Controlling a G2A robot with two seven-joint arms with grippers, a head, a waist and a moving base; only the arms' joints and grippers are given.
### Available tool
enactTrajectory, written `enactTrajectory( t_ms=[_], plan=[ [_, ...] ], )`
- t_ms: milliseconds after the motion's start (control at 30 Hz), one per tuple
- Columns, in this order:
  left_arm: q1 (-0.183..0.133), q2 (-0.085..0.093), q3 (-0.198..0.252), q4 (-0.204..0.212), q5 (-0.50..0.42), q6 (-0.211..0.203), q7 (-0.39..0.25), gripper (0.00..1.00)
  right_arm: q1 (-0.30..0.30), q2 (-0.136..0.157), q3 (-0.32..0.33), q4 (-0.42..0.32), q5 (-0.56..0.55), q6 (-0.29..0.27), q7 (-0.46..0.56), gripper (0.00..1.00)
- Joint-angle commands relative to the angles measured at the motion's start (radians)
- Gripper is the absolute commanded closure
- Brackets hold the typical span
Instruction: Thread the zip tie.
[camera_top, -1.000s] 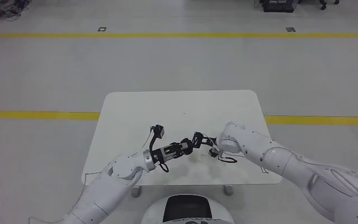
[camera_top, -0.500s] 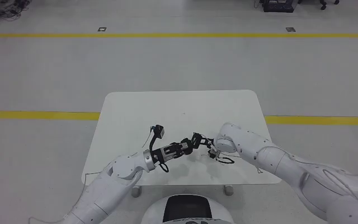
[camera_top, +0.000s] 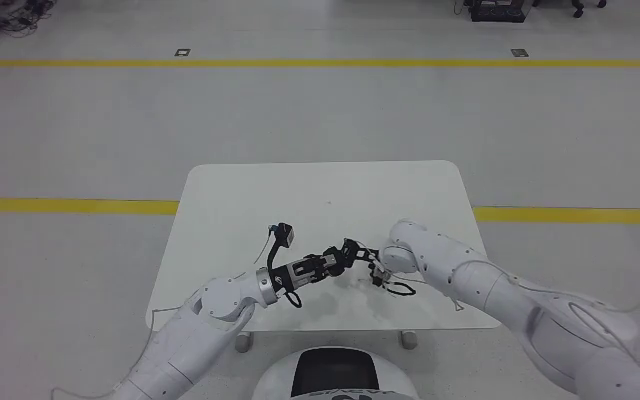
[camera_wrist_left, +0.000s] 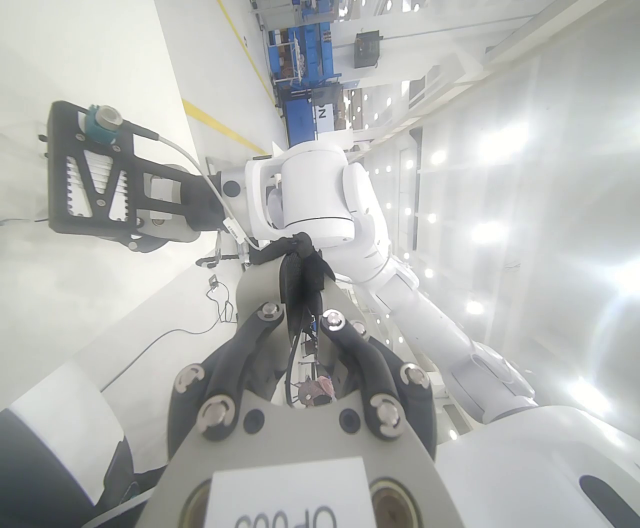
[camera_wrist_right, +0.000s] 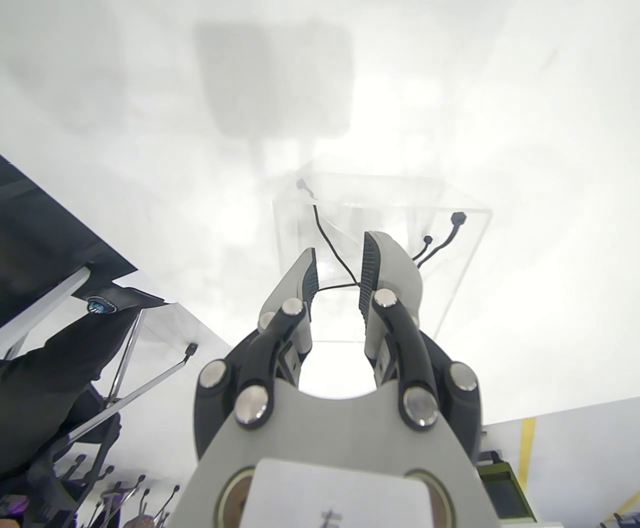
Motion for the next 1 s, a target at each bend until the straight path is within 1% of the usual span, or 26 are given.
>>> enactTrajectory(
  t_ms=[0,167,233,367,667,900,967],
  plan=[
    [0.000,0.000,0.000,0.000,0.000,0.000,0.000,1.00,0.000,-0.004,0.000,0.004,0.003,0.000,0.008,0.78],
    [0.000,0.000,0.000,0.000,0.000,0.000,0.000,1.00,-0.001,-0.015,0.000,0.010,0.010,0.000,0.034,0.80],
    [0.000,0.000,0.000,0.000,0.000,0.000,0.000,1.00,-0.001,-0.019,0.000,0.013,0.014,0.000,0.044,0.78],
    [0.000,0.000,0.000,0.000,0.000,0.000,0.000,1.00,-0.002,-0.028,0.000,0.021,0.019,0.000,0.060,0.77],
    [0.000,0.000,0.000,0.000,0.000,0.000,0.000,1.00,-0.001,-0.046,0.000,0.047,0.019,0.000,0.077,0.77],
    [0.000,0.000,0.000,0.000,0.000,0.000,0.000,1.00,-0.003,-0.060,0.000,0.070,0.005,0.000,0.076,0.78],
    [0.000,0.000,0.000,0.000,0.000,0.000,0.000,1.00,-0.003,-0.064,0.000,0.077,-0.005,0.000,0.067,0.82]
  ],
)
